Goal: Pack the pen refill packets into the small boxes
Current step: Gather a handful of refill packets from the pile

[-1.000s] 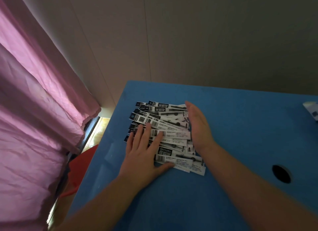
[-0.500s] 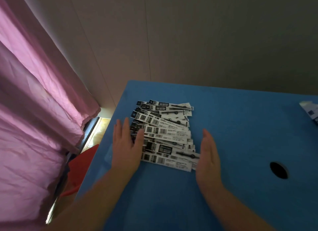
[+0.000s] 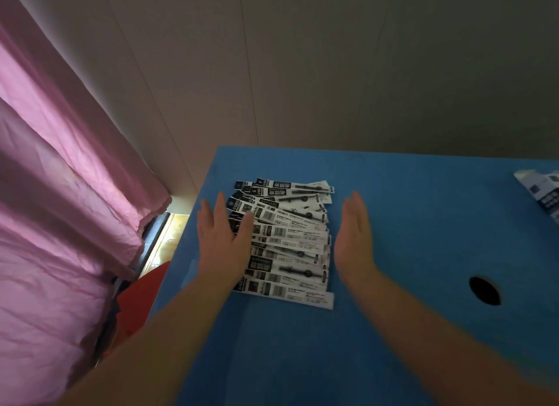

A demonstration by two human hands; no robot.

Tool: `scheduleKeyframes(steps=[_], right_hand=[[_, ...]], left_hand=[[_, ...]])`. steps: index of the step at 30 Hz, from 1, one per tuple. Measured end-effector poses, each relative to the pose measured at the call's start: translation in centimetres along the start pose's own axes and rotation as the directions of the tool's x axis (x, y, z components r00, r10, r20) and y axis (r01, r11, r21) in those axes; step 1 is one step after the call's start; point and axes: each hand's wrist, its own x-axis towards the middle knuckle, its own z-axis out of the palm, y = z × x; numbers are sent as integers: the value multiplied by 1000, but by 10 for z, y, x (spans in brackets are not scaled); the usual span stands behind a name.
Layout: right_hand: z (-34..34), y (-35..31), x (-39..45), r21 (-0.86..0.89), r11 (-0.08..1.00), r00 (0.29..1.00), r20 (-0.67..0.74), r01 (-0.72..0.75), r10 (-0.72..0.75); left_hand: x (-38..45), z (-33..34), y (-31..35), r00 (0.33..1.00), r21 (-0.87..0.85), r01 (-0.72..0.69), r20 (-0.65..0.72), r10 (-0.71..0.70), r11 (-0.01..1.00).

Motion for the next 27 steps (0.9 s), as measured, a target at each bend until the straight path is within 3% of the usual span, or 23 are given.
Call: scheduleKeyframes(steps=[4, 8, 12, 14, 18, 22, 27], right_hand=[[13, -13, 69, -119, 993, 996, 89, -13, 24], [23, -23, 96, -177, 980, 974, 190, -93, 126], [19, -30, 88, -304, 953, 917, 384, 13, 110], [16, -28, 87, -320, 946, 934, 349, 45, 74], [21, -19, 78, -340, 939, 915, 393, 56, 88], [22, -18, 64, -249, 968, 919, 377, -21, 117], [15, -17, 59, -250, 968, 929, 356, -10, 102]], left_hand=[[33, -4, 6, 992, 35, -101, 79, 98, 994], [37, 8, 10, 976, 11, -18, 217, 15, 1000], [30, 13, 6, 988, 9, -17, 152, 16, 1000], [31, 11, 5, 997, -10, 11, 83, -10, 1000], [24, 15, 6, 986, 39, 9, 168, -16, 999], [22, 17, 6, 994, 44, 26, 108, -31, 999], [17, 16, 2, 990, 120, 10, 137, -26, 993]])
